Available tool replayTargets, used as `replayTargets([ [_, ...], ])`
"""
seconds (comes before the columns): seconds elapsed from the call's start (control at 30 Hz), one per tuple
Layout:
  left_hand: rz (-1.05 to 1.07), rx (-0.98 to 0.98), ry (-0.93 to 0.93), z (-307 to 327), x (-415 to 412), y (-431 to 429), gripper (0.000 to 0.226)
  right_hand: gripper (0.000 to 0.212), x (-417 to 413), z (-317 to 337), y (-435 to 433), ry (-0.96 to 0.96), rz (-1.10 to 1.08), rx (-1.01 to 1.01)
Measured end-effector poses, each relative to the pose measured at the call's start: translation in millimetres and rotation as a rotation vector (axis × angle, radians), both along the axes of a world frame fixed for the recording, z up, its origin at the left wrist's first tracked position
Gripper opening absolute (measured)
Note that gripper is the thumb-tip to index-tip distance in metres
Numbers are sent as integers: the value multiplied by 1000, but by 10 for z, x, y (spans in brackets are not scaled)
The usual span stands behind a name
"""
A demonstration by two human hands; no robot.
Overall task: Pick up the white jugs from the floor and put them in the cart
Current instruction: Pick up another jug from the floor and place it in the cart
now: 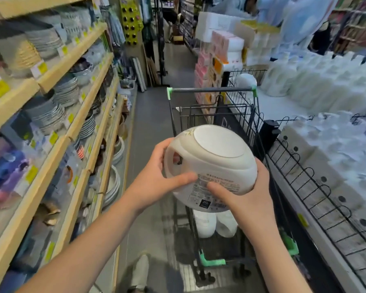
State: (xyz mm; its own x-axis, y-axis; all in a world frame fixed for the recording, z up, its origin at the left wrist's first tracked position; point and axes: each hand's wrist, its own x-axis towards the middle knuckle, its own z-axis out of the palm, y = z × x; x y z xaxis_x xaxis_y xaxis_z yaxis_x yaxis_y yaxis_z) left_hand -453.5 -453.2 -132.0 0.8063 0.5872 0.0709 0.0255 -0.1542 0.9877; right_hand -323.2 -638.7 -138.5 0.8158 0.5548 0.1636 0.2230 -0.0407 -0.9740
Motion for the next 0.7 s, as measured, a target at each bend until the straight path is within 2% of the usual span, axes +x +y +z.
replayTargets([
  [0.33, -255, 11, -12, -56, 910, 1852, 91, 113, 379, 47, 1541, 41, -228, 2],
  [0.53, -462, 23, 31, -12, 1570, 2403, 93, 115, 709, 89, 1971, 60, -367, 25],
  [0.7, -542, 0, 59, -79, 2154, 2613, 97, 117, 1067, -59, 2114, 94, -463, 1],
])
